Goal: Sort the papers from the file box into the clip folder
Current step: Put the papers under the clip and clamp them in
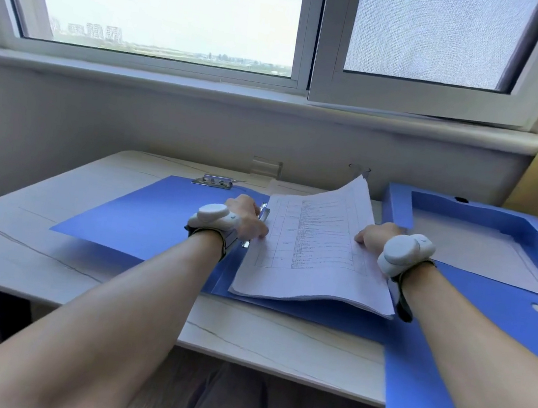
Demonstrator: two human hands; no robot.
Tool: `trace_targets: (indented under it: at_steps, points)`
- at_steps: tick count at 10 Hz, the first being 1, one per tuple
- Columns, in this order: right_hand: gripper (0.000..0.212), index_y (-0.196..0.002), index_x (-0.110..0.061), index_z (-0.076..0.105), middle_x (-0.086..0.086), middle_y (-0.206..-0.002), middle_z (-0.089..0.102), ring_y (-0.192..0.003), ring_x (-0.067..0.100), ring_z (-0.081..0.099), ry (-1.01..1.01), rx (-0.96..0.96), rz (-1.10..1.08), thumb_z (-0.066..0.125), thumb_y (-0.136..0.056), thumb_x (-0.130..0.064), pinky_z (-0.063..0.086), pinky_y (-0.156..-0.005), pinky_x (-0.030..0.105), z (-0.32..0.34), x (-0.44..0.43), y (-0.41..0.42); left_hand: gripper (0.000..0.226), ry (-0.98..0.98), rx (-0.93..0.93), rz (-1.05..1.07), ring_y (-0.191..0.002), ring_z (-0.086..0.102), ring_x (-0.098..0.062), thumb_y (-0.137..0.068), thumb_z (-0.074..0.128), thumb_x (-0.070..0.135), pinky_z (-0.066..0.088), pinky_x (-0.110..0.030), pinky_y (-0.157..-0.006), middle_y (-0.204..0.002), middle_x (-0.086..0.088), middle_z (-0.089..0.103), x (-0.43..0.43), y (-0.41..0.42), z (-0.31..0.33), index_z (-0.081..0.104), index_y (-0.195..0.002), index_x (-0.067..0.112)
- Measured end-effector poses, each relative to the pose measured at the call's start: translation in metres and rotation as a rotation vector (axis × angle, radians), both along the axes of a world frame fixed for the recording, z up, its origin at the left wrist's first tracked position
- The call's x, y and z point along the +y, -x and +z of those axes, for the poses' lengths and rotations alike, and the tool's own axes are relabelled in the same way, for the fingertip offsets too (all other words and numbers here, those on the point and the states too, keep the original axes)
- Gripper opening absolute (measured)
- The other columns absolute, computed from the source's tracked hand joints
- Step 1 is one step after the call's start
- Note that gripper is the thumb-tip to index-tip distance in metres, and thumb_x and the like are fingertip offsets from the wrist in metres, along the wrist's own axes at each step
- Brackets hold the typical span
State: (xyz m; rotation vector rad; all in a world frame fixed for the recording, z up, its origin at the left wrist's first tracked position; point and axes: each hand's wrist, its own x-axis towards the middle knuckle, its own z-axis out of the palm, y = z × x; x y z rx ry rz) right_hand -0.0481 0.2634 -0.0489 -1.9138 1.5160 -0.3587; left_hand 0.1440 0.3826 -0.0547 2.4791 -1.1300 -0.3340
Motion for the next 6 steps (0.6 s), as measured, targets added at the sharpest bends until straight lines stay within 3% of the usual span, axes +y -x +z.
trace_targets:
  at_steps: [1,2,3,4,5,6]
  points:
    - [0.039,-0.129,0.005,0.052,0.017,-0.128,0.055,-0.114,0.03,0.053,0.021,0.02,0.02,0.048,-0.094,-0.012,0.026,-0.048,0.016,-0.004,-0.002,-0.004,0.041,0.005,-0.007,0.019,-0.086,0.049,-0.018,-0.079,0.073,0.017,0.036,-0.018,-0.055,-0.066,0.005,0.041,0.001,0.0,-0.001,0.036,-0.062,0.025]
    - [0.024,-0.108,0.004,0.059,0.008,-0.115,0.054,-0.095,0.022,0.045,0.023,0.033,0.014,0.044,-0.096,-0.011,0.027,-0.05,0.018,-0.005,-0.001,-0.006,0.032,0.0,0.011,0.027,-0.084,0.05,-0.019,-0.079,0.072,0.017,0.043,-0.022,-0.064,-0.067,0.004,0.043,0.001,-0.002,-0.002,0.044,-0.065,0.024]
    - [0.01,-0.09,-0.001,0.046,0.01,-0.1,0.048,-0.087,0.024,0.047,0.019,-0.028,-0.026,0.051,-0.093,-0.009,0.037,-0.069,0.024,-0.011,-0.007,-0.005,0.035,-0.001,0.026,0.024,-0.091,0.061,-0.023,-0.078,0.073,0.017,0.05,-0.027,-0.077,-0.101,-0.006,0.066,0.002,-0.002,-0.003,0.064,-0.111,0.017]
    - [0.012,-0.085,-0.001,0.046,0.011,-0.097,0.047,-0.08,0.024,0.049,0.024,-0.077,-0.024,0.052,-0.091,-0.008,0.036,-0.06,0.023,-0.011,-0.004,-0.001,0.048,0.004,0.007,0.025,-0.094,0.062,-0.021,-0.079,0.072,0.014,0.05,-0.027,-0.083,-0.118,-0.008,0.066,0.003,-0.001,-0.003,0.06,-0.125,0.014]
    - [0.02,-0.072,-0.006,0.045,0.01,-0.093,0.048,-0.082,0.022,0.047,-0.007,-0.118,0.001,0.052,-0.091,-0.007,0.03,-0.048,0.021,-0.013,-0.007,-0.008,0.049,0.014,0.011,0.036,-0.095,0.063,-0.021,-0.079,0.07,0.012,0.05,-0.027,-0.082,-0.115,-0.007,0.067,0.0,-0.005,-0.002,0.061,-0.127,0.016]
    - [0.009,-0.097,0.001,0.052,0.01,-0.086,0.054,-0.073,0.025,0.054,-0.025,-0.177,-0.025,0.053,-0.092,-0.006,0.045,-0.052,0.017,-0.016,-0.007,-0.016,0.05,0.0,0.023,0.036,-0.085,0.06,-0.02,-0.078,0.071,0.014,0.049,-0.025,-0.076,-0.102,-0.005,0.067,-0.003,-0.015,-0.003,0.061,-0.127,0.018]
